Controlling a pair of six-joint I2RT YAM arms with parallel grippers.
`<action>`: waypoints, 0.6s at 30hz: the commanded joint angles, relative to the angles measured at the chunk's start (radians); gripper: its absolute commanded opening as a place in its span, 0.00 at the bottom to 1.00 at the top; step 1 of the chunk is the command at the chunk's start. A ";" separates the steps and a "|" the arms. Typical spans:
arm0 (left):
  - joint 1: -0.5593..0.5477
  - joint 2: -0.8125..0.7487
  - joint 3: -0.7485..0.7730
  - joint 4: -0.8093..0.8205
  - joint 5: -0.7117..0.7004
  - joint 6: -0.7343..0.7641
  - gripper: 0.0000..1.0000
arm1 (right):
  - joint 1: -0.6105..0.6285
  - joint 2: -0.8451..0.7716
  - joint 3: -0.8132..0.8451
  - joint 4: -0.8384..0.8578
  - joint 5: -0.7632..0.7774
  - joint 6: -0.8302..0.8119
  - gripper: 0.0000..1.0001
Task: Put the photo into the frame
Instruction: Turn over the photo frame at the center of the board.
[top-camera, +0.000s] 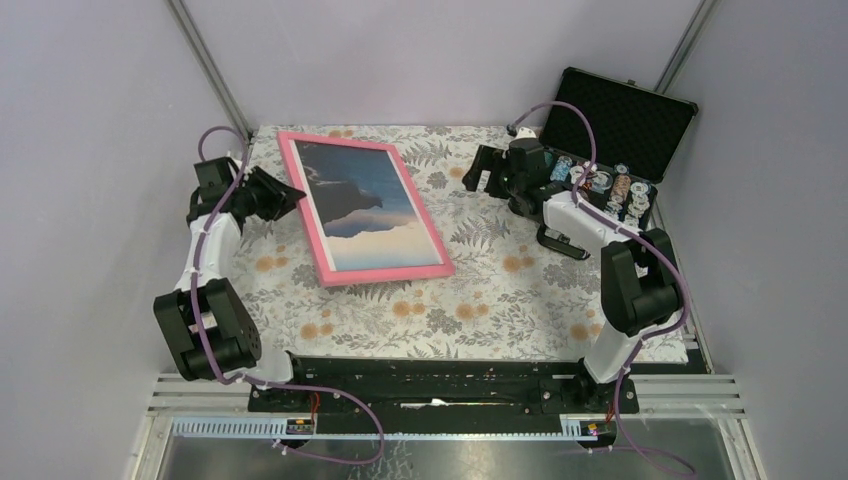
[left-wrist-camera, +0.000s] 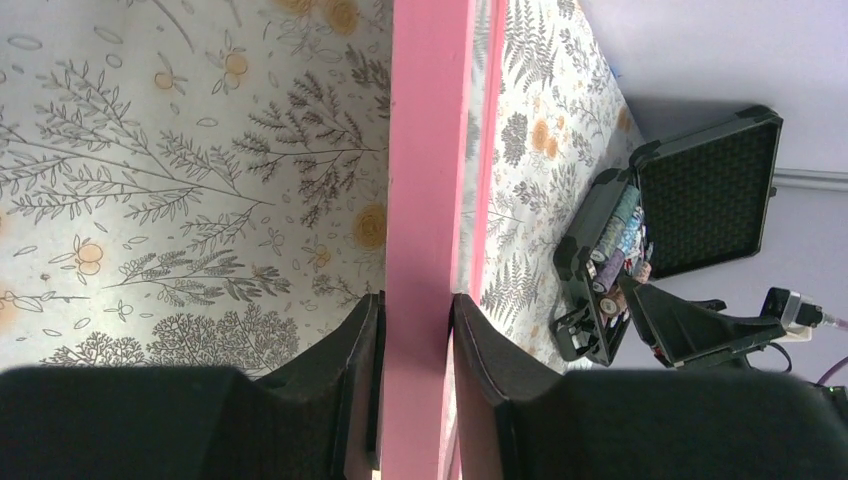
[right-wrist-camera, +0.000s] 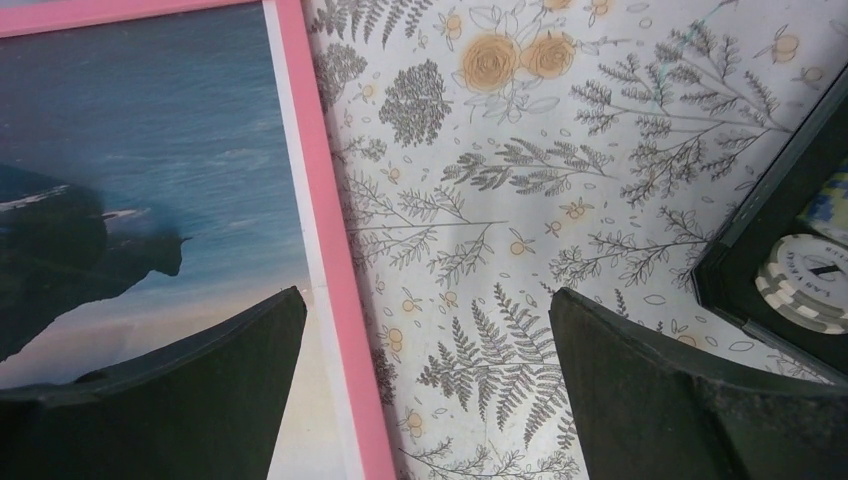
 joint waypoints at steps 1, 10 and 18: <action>-0.009 -0.074 -0.151 0.192 -0.022 -0.025 0.00 | 0.003 -0.002 -0.068 0.123 -0.073 -0.032 1.00; -0.009 -0.146 -0.390 0.257 -0.193 -0.034 0.00 | 0.004 0.105 -0.056 0.143 -0.203 0.040 1.00; -0.009 -0.085 -0.466 0.241 -0.268 -0.030 0.00 | 0.004 0.227 0.027 0.104 -0.301 0.053 1.00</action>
